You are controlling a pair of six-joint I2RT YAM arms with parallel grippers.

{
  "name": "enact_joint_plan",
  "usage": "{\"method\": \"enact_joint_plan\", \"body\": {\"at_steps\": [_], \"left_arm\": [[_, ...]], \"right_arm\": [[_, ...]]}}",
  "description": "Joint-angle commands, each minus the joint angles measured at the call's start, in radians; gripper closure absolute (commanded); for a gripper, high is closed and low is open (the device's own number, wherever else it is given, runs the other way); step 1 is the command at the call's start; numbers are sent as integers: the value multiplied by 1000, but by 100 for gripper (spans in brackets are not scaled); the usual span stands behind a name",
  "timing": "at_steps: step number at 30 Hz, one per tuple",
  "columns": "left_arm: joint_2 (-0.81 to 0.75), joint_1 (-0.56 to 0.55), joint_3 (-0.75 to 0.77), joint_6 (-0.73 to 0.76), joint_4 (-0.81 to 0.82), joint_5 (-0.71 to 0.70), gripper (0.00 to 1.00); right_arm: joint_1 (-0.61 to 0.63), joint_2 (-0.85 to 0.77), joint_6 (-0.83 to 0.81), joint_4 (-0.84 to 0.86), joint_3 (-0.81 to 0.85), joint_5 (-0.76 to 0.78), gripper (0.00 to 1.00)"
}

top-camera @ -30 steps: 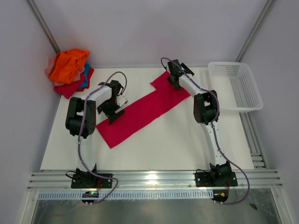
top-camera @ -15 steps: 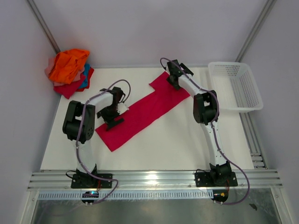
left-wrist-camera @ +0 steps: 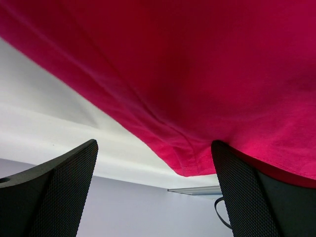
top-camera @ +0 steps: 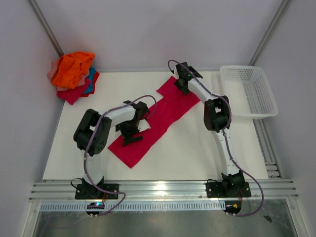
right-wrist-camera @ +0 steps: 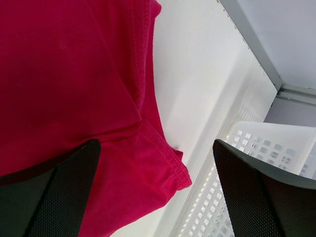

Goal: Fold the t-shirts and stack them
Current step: Rotate the tshirt 90 degrees

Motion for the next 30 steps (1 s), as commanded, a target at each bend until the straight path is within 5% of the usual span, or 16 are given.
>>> {"method": "enact_joint_plan", "body": {"at_steps": [1,17,22,30], "left_arm": [[-10,-49,24,-46,-13,56,1],[-65,-84,39,-92,-65,72,1],[-59,-83,105,-164,-51,92,1],[0,-31,327,-293,-2,114,1]], "right_arm": [[30,2,-6,4,46,-25,1],[36,-4,32,39,30,66,1],[20,-152,113,55,26,111,0],[13,-494,349,-109,-123,-108,1]]}}
